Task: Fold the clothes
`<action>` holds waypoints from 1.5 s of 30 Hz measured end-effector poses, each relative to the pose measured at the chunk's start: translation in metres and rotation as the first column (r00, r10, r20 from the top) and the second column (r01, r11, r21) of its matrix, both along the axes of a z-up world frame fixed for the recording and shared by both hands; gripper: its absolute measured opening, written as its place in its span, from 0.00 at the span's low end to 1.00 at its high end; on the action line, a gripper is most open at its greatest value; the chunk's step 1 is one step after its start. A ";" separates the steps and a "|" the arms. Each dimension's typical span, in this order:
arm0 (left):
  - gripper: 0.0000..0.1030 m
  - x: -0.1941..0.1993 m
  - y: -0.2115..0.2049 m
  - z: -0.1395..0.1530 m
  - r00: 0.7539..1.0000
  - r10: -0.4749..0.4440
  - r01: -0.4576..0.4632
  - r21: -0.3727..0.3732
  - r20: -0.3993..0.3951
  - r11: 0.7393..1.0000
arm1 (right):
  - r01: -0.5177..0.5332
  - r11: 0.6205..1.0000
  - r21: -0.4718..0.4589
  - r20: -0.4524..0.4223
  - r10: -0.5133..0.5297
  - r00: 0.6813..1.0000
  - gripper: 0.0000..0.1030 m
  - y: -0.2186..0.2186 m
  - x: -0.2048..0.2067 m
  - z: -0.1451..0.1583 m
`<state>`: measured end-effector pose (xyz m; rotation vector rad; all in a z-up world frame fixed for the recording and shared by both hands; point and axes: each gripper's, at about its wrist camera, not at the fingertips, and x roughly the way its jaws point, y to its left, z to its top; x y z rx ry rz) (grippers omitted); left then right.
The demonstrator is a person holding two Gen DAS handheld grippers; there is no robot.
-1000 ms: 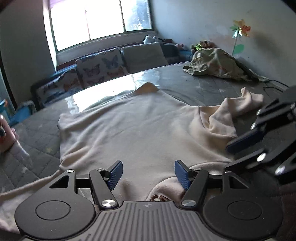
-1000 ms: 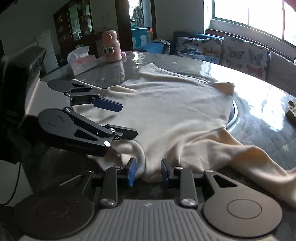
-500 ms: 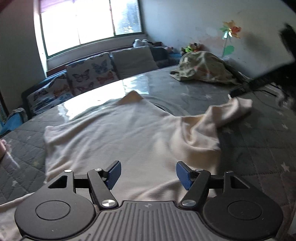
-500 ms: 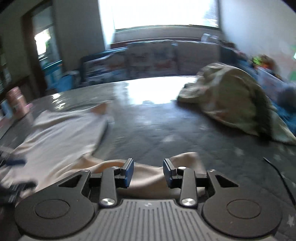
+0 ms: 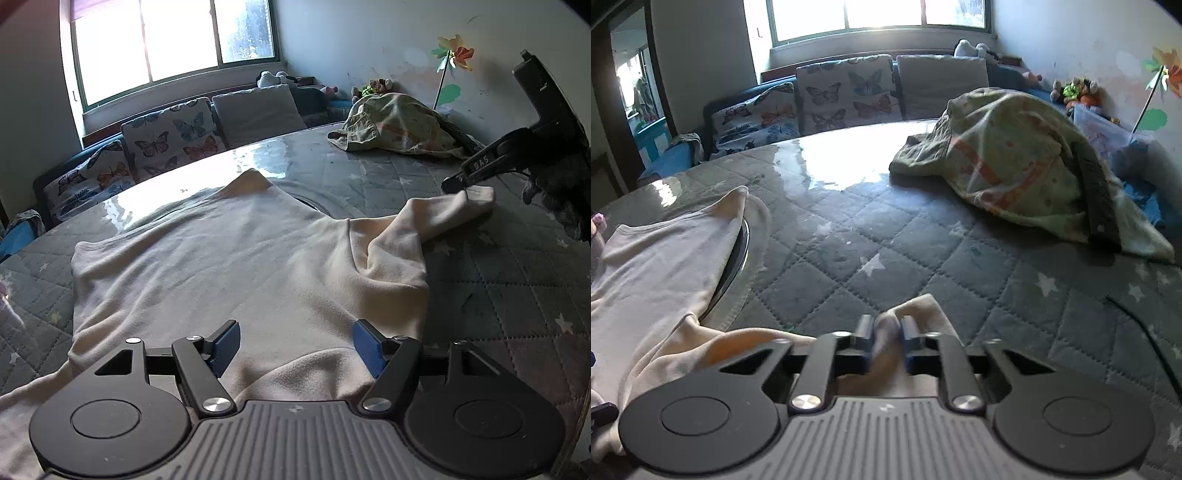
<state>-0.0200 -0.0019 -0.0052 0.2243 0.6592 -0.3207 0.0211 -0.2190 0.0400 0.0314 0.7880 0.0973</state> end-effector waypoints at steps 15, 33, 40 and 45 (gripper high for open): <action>0.71 0.001 0.003 -0.002 1.000 -0.006 0.005 -0.025 -0.012 1.000 | 0.019 0.999 0.037 0.250 -0.027 0.968 0.05 -0.023 -0.025 0.051; 0.73 0.003 0.004 -0.002 1.000 -0.006 0.006 -0.021 -0.019 1.000 | 0.074 0.995 0.069 0.092 -0.080 0.993 0.34 -0.051 -0.028 0.015; 0.75 0.003 0.004 -0.002 1.000 -0.004 0.004 -0.018 -0.020 1.000 | 0.040 0.999 -0.016 0.034 -0.039 0.999 0.34 -0.033 -0.013 -0.003; 0.75 0.003 0.005 -0.002 1.000 -0.005 0.004 -0.019 -0.021 1.000 | 0.031 0.997 -0.068 0.022 -0.029 0.999 0.35 -0.025 0.007 -0.010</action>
